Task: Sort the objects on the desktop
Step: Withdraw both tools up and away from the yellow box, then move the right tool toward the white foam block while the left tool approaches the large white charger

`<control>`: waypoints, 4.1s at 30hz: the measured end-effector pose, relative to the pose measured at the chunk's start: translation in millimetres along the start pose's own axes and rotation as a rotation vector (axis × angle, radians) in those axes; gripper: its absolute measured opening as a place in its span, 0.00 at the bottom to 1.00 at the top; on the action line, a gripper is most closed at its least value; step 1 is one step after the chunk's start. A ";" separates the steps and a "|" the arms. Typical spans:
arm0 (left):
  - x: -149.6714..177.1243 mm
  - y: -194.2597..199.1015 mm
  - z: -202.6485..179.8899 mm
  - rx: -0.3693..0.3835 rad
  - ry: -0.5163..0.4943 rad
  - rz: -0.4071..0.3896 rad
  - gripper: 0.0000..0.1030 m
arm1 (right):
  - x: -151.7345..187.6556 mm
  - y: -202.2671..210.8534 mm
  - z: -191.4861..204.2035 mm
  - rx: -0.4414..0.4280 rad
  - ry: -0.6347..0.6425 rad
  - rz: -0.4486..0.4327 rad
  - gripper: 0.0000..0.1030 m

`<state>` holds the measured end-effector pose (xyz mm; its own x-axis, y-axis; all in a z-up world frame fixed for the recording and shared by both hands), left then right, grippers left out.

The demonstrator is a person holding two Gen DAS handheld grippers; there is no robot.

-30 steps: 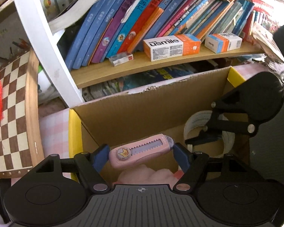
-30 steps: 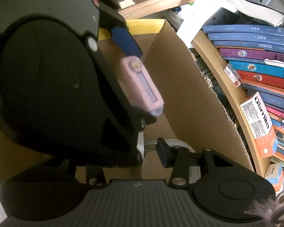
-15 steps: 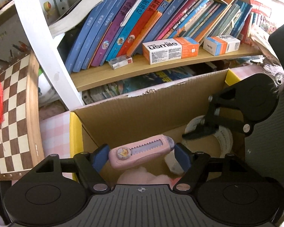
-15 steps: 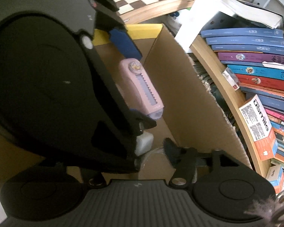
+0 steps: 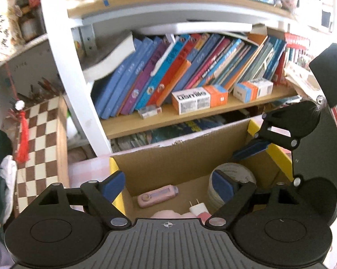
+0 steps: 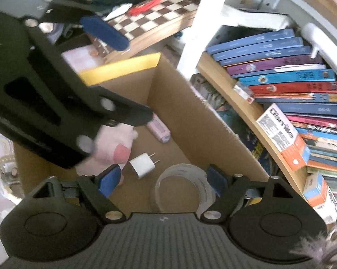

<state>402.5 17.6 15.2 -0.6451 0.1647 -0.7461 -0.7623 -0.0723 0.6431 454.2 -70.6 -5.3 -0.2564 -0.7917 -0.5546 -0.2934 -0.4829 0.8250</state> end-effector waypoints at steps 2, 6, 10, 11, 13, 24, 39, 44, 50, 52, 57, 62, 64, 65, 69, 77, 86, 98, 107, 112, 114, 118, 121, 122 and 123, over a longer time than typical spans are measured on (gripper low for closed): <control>1.0 8.9 0.5 -0.005 0.005 -0.014 0.87 | 1.2 7.4 2.5 0.013 -0.010 -0.013 0.81; 4.0 28.8 0.9 -0.023 0.008 -0.041 0.88 | 4.0 15.9 6.6 0.038 -0.027 -0.034 0.81; 9.8 47.2 0.8 -0.033 0.012 -0.060 0.89 | 7.3 29.0 13.5 0.063 -0.051 -0.060 0.81; 11.6 51.6 0.9 -0.035 0.014 -0.064 0.89 | 8.1 32.4 15.4 0.069 -0.057 -0.068 0.81; 15.3 61.3 1.1 -0.040 0.018 -0.074 0.89 | 10.2 39.7 19.5 0.083 -0.068 -0.084 0.82; 41.8 111.4 3.3 -0.057 0.030 -0.126 0.93 | 33.9 83.2 49.8 0.161 -0.152 -0.156 0.82; 98.2 161.8 -0.8 -0.046 0.032 -0.127 0.94 | 91.3 122.5 107.4 0.245 -0.331 -0.191 0.83; 118.0 176.4 -2.8 -0.044 0.009 -0.121 0.94 | 108.3 124.8 129.1 0.258 -0.376 -0.178 0.83; 142.3 189.2 0.4 -0.040 0.023 -0.099 0.94 | 127.2 124.5 156.5 0.279 -0.433 -0.170 0.84; 150.6 192.5 1.6 -0.041 0.030 -0.089 0.94 | 132.9 123.1 165.4 0.285 -0.447 -0.165 0.84; 170.1 199.4 0.9 -0.048 0.027 -0.068 0.94 | 146.8 118.9 185.4 0.296 -0.488 -0.152 0.85; 185.8 204.3 -2.6 -0.049 0.017 -0.055 0.95 | 158.7 115.1 201.1 0.307 -0.524 -0.139 0.86; 191.2 206.4 -4.3 -0.052 0.015 -0.052 0.95 | 163.2 113.6 207.2 0.319 -0.534 -0.135 0.87; 193.8 207.4 -4.9 -0.054 0.018 -0.050 0.95 | 165.2 113.0 210.3 0.327 -0.539 -0.133 0.87; 205.7 210.7 -5.7 -0.064 0.041 -0.043 0.95 | 172.3 111.1 224.8 0.365 -0.547 -0.135 0.87; 229.0 210.7 -8.5 -0.076 0.063 -0.001 0.95 | 185.5 108.3 248.0 0.386 -0.574 -0.122 0.88; 243.6 213.4 -18.5 -0.068 0.053 0.020 0.95 | 198.8 106.9 266.3 0.379 -0.604 -0.100 0.89; 250.9 217.6 -37.6 -0.076 -0.010 0.017 0.95 | 205.1 108.6 281.0 0.380 -0.622 -0.113 0.89; 252.7 218.9 -39.0 -0.074 -0.011 0.017 0.95 | 203.7 108.2 286.2 0.402 -0.594 -0.102 0.89; 254.2 218.4 -41.0 -0.069 -0.014 0.021 0.95 | 203.4 106.2 289.6 0.405 -0.571 -0.081 0.89; 256.3 217.0 -42.8 -0.067 -0.015 0.029 0.95 | 204.1 105.8 290.0 0.394 -0.572 -0.080 0.89; 260.7 213.6 -47.9 -0.060 -0.026 0.047 0.95 | 207.6 105.3 288.2 0.371 -0.596 -0.081 0.89; 259.6 213.5 -50.7 -0.058 -0.035 0.043 0.95 | 211.7 105.0 285.0 0.361 -0.625 -0.077 0.89; 258.7 213.4 -51.1 -0.058 -0.036 0.040 0.95 | 212.6 105.2 284.1 0.361 -0.630 -0.076 0.89; 257.9 212.9 -51.3 -0.059 -0.036 0.038 0.95 | 213.3 105.5 283.1 0.361 -0.635 -0.076 0.89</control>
<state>71.1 -5.8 -49.1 -0.6721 0.1960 -0.7141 -0.7398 -0.1365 0.6588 107.8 -184.4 -67.3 -0.6748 -0.3387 -0.6556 -0.5891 -0.2879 0.7551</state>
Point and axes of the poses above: each gripper's, at about its wrist camera, not at the fingertips, and y roughly against the way its jaws point, z to its left, x to its underside, the point moved 2 cm from there along -y, roughly the way its jaws point, and after that the axes turned 7 degrees about -x, right-handed, at the moved point
